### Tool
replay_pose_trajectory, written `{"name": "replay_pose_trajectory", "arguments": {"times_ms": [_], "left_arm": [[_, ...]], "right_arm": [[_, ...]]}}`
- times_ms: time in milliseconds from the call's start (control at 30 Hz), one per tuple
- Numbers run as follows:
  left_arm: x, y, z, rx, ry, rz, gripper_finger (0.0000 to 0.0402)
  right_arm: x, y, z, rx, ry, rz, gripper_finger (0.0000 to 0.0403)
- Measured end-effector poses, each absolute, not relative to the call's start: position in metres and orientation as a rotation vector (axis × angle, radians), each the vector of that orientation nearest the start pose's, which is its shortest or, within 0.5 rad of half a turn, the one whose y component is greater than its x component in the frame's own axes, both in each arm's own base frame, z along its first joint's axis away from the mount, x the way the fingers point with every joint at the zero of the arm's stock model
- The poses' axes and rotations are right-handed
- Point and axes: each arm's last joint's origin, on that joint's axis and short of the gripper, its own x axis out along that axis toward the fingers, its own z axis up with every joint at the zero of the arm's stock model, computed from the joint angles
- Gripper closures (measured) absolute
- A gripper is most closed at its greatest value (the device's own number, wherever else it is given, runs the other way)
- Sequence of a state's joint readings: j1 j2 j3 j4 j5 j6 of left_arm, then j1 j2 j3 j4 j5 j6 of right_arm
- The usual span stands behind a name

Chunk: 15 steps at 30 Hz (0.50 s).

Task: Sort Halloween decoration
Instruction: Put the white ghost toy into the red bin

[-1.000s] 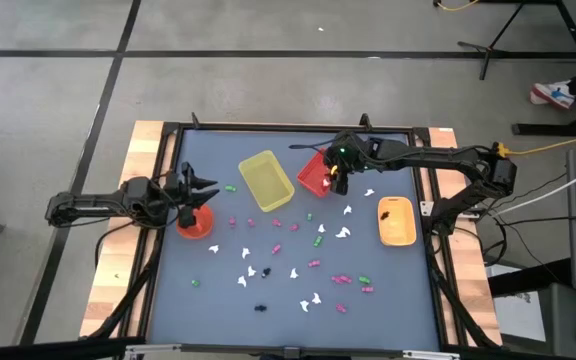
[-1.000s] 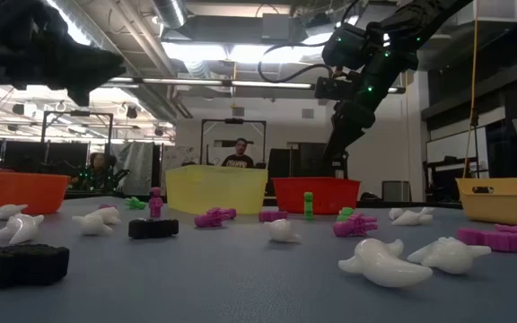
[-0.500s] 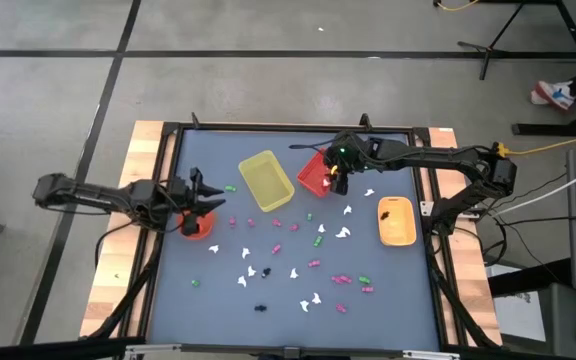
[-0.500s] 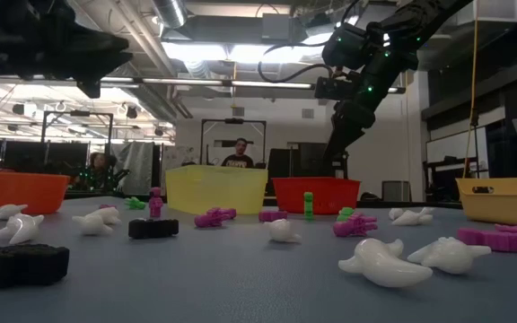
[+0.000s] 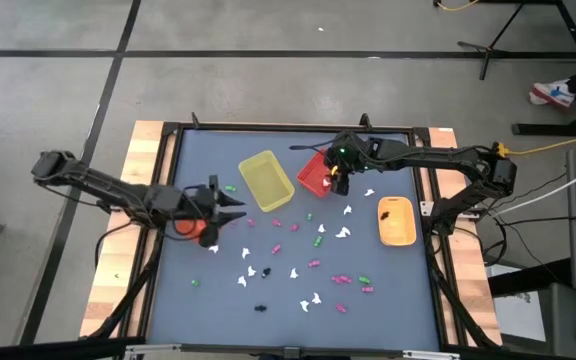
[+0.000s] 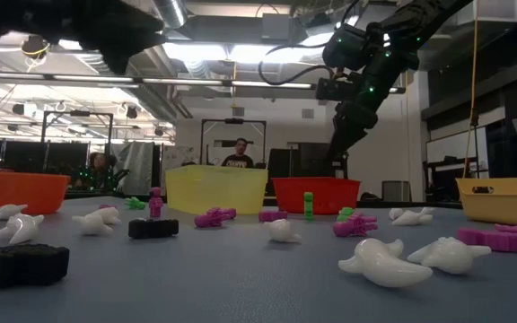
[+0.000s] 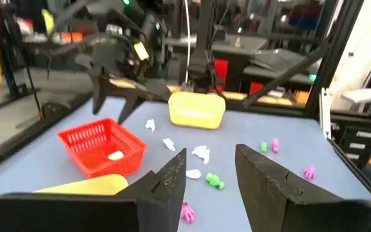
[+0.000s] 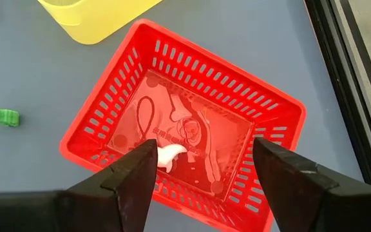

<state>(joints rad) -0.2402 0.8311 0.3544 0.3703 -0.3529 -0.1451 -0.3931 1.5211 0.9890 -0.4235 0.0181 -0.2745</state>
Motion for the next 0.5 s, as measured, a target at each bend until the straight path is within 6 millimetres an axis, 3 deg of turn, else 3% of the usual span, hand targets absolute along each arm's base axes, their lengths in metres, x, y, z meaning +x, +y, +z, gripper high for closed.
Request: {"name": "replay_pose_trajectory", "arguments": {"times_ms": [233,500], "left_arm": [[0.214,-0.059,0.238,-0.155,0.282,0.148,0.0282],[0.248,-0.095,0.216,-0.189,0.431,0.137,0.0282]], "right_arm": [[0.281,-0.117,0.216,-0.071,0.986,-0.246,0.015],[0.281,-0.117,0.216,-0.071,0.985,-0.246,0.015]]}}
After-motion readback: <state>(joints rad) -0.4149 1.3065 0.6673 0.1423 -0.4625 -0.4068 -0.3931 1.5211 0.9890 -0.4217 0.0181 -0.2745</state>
